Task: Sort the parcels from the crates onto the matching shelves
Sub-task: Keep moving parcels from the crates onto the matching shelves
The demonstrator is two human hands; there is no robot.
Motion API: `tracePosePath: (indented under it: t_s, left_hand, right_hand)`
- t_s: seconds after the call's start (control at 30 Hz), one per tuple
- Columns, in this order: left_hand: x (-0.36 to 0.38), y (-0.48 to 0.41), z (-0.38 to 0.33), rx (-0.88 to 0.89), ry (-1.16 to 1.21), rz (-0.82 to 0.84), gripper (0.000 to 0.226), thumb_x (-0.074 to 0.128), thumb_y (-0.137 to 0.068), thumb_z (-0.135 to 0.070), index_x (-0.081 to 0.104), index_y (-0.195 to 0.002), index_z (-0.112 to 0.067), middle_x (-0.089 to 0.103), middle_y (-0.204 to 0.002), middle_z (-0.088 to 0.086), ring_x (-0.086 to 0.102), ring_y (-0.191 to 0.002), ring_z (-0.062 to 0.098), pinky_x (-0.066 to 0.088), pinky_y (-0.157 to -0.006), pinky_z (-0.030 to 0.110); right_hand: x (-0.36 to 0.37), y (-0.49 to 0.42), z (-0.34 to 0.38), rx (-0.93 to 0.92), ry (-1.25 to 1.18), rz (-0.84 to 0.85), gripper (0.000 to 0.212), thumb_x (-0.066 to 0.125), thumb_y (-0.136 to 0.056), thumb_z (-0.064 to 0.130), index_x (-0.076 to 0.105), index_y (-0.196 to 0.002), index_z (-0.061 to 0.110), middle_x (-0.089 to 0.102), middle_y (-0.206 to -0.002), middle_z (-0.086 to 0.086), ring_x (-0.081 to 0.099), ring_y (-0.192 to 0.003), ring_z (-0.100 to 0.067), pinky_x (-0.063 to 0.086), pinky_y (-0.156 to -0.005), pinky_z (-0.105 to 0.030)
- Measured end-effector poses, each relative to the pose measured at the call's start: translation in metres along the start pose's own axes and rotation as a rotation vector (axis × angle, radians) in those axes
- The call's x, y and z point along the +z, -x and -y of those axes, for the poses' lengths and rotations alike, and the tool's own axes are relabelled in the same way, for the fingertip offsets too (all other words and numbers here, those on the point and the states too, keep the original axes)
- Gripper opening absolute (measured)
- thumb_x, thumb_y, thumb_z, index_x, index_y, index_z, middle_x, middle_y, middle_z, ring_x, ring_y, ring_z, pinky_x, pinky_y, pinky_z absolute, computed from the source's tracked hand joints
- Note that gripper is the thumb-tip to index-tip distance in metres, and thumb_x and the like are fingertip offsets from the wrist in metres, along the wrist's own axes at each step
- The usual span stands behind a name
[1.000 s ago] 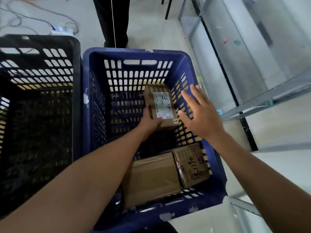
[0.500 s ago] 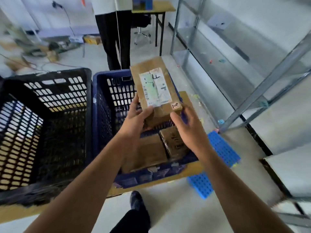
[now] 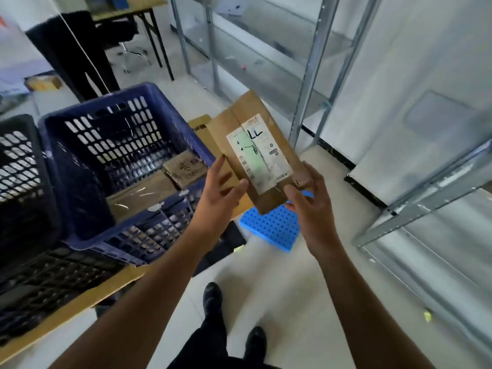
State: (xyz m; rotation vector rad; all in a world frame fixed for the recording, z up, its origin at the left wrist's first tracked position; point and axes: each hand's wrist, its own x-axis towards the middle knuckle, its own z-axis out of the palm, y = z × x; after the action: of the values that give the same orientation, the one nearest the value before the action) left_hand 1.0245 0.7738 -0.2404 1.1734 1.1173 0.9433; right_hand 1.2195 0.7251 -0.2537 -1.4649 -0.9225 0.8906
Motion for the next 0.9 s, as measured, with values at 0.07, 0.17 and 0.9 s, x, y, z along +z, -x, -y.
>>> tracePosePath:
  t_s: [0.07, 0.17, 0.9]
  left_hand:
    - [0.008, 0.005, 0.011, 0.025, -0.210, -0.029, 0.071, 0.063, -0.085, -0.059, 0.044, -0.148, -0.035, 0.058, -0.142, -0.002, 0.062, -0.123, 0.013, 0.053, -0.104, 0.049]
    - [0.018, 0.005, 0.032, 0.183, -0.475, 0.064, 0.056, 0.057, -0.088, -0.061, 0.056, -0.136, -0.032, 0.061, -0.132, -0.004, 0.061, -0.120, 0.010, 0.053, -0.102, 0.044]
    - [0.106, -0.017, 0.131, -0.155, -0.757, 1.276, 0.072, 0.055, -0.076, -0.084, 0.036, -0.142, -0.064, 0.072, -0.109, -0.013, 0.075, -0.091, 0.008, 0.064, -0.081, 0.041]
  right_hand:
    - [-0.040, 0.011, -0.021, 0.058, 0.039, -0.025, 0.054, 0.071, -0.083, 0.029, 0.059, -0.133, 0.045, 0.071, -0.116, 0.019, 0.073, -0.101, -0.021, 0.057, -0.099, -0.054]
    - [-0.088, 0.036, -0.053, 0.148, 0.189, -0.009, 0.051, 0.071, -0.081, 0.029, 0.059, -0.127, 0.047, 0.069, -0.114, 0.012, 0.070, -0.092, -0.026, 0.057, -0.093, -0.059]
    - [-0.139, 0.140, -0.081, 0.619, 0.304, -0.196, 0.073, 0.074, -0.095, 0.043, 0.033, -0.156, 0.045, 0.039, -0.161, -0.007, 0.056, -0.133, -0.026, 0.056, -0.098, -0.044]
